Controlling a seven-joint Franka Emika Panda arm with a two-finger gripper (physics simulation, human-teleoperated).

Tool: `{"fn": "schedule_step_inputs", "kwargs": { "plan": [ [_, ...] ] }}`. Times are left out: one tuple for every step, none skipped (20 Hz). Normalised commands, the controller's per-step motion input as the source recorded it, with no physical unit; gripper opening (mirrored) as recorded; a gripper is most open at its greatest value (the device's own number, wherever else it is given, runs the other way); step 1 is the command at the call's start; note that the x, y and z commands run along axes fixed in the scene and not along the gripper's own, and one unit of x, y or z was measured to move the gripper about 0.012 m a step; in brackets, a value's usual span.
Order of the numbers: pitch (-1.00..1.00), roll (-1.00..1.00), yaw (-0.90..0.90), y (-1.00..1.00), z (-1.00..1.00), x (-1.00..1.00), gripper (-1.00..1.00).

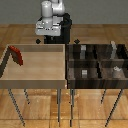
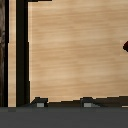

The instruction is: Place the box of cereal into the appropriate compartment.

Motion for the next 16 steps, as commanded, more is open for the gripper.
{"fn": "schedule_step_inputs", "kwargs": {
  "plan": [
    [0.0,0.0,0.0,0.0,0.0,0.0,1.0],
    [0.0,0.0,0.0,0.0,0.0,0.0,1.0],
    [0.0,0.0,0.0,0.0,0.0,0.0,1.0],
    [0.0,0.0,0.0,0.0,0.0,0.0,1.0],
    [0.0,0.0,0.0,0.0,0.0,0.0,1.0],
    [0.0,0.0,0.0,0.0,0.0,0.0,1.0],
    [0.0,0.0,0.0,-1.0,0.0,0.0,1.0],
    [0.0,0.0,0.0,0.0,0.0,0.0,1.0],
    [0.0,0.0,0.0,-1.0,0.0,0.0,1.0],
    [0.0,0.0,0.0,-1.0,0.0,0.0,1.0],
    [0.0,0.0,0.0,-1.0,0.0,0.0,1.0],
    [0.0,0.0,0.0,-1.0,0.0,0.0,1.0],
    [0.0,0.0,0.0,-1.0,0.0,0.0,1.0],
    [0.0,0.0,0.0,-1.0,0.0,0.0,1.0],
    [0.0,0.0,0.0,-1.0,0.0,0.0,1.0],
    [0.0,0.0,0.0,-1.0,0.0,0.0,1.0]
  ]
}}
